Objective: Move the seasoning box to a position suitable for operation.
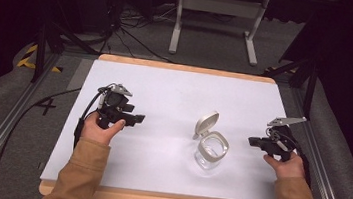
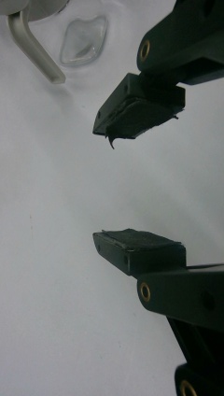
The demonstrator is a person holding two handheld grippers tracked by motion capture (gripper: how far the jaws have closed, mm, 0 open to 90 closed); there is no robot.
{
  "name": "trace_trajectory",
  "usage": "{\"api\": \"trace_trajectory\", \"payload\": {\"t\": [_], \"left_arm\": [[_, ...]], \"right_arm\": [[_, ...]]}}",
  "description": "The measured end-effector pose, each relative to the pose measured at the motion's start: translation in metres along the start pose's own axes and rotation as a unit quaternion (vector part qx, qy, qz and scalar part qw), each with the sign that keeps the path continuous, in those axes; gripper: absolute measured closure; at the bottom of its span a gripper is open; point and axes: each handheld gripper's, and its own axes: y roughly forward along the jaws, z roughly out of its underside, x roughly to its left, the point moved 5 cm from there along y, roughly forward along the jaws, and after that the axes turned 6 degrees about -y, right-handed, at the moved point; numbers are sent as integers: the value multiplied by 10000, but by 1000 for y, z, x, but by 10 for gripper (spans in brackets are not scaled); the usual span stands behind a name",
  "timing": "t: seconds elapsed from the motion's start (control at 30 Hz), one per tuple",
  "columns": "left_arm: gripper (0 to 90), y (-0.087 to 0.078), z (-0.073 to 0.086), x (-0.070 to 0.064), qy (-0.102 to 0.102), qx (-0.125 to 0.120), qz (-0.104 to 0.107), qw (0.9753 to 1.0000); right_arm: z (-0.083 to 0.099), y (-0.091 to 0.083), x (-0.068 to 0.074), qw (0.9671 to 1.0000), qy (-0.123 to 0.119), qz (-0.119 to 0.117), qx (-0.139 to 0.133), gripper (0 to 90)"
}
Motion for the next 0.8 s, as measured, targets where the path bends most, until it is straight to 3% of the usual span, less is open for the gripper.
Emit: {"api": "trace_trajectory", "payload": {"t": [0.43,0.6,0.8], "left_arm": [[423,-5,-3,-7,126,-49,14,9999],[421,-8,-5,-13,212,-46,35,9998],[419,-10,-7,-22,286,-40,85,9995]], "right_arm": [[-5,-2,13,9996,-269,-109,53,895],[-10,5,26,9984,-525,-151,134,894],[-15,14,45,9962,-744,-383,239,894]]}}
